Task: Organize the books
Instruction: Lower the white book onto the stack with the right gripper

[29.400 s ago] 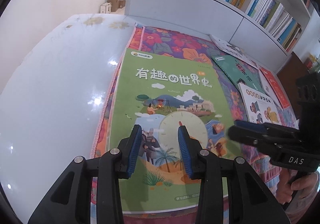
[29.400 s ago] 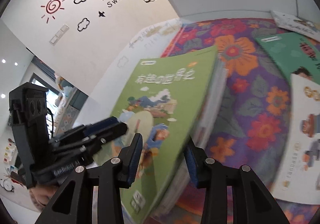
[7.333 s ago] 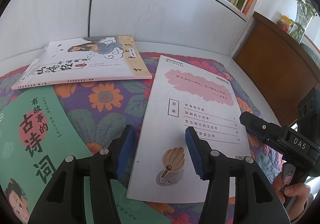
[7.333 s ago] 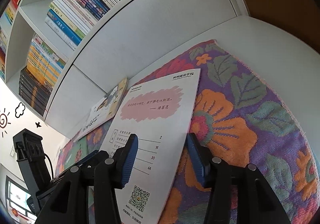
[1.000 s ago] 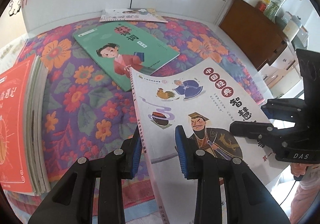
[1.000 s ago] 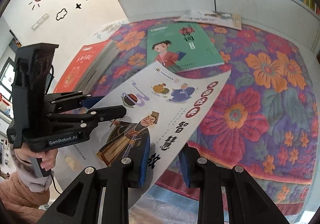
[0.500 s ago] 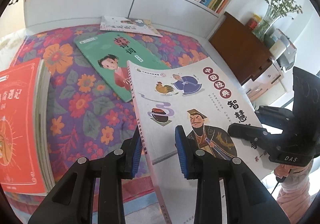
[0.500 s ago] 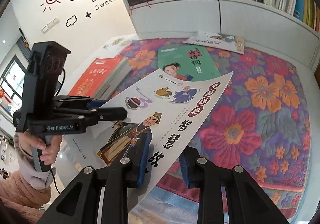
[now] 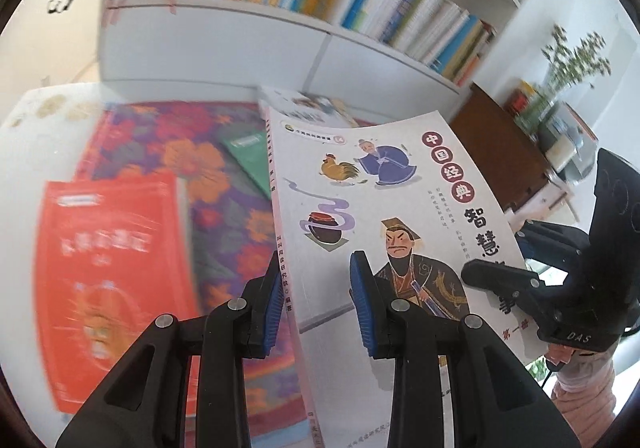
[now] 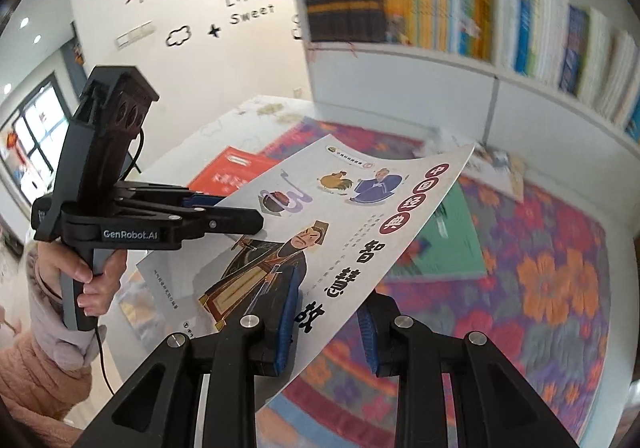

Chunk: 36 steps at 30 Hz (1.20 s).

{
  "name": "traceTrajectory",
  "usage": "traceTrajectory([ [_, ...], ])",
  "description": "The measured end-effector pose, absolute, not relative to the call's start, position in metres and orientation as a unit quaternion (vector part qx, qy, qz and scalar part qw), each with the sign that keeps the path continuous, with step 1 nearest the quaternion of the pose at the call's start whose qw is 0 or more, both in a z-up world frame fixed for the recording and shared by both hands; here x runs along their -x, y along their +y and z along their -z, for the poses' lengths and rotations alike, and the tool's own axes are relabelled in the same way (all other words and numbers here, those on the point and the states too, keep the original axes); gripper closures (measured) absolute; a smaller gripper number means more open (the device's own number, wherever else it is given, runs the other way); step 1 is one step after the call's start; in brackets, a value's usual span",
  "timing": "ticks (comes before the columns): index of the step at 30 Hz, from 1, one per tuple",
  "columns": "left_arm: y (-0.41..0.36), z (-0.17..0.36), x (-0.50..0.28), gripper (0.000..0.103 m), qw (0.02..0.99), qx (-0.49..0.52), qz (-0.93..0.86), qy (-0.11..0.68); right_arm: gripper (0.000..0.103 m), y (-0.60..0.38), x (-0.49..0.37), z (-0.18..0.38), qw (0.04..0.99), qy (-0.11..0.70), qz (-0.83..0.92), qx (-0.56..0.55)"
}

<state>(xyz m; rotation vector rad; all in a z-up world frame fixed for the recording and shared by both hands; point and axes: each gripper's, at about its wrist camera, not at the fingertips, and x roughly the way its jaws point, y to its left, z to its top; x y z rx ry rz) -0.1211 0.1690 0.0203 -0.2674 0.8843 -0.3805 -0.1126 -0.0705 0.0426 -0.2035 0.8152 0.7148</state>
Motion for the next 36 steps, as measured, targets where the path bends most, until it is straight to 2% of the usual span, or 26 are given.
traceTrajectory([
  [8,0.240,-0.031,0.125,0.074,0.893,0.131,0.131,0.411,0.076,0.008,0.093,-0.049,0.844,0.362,-0.379,0.114],
  [17,0.309,0.013,0.120,0.074,0.877,0.169,0.075,0.444,0.076,0.085,0.070,-0.004,0.816,0.384,-0.419,0.104],
  [27,0.336,0.056,0.119,0.074,0.859,0.194,0.057,0.470,0.076,0.121,0.051,0.045,0.790,0.432,-0.427,0.081],
  [36,0.339,0.053,0.116,0.071,0.868,0.180,0.041,0.461,0.076,0.130,0.049,0.063,0.777,0.460,-0.425,0.062],
])
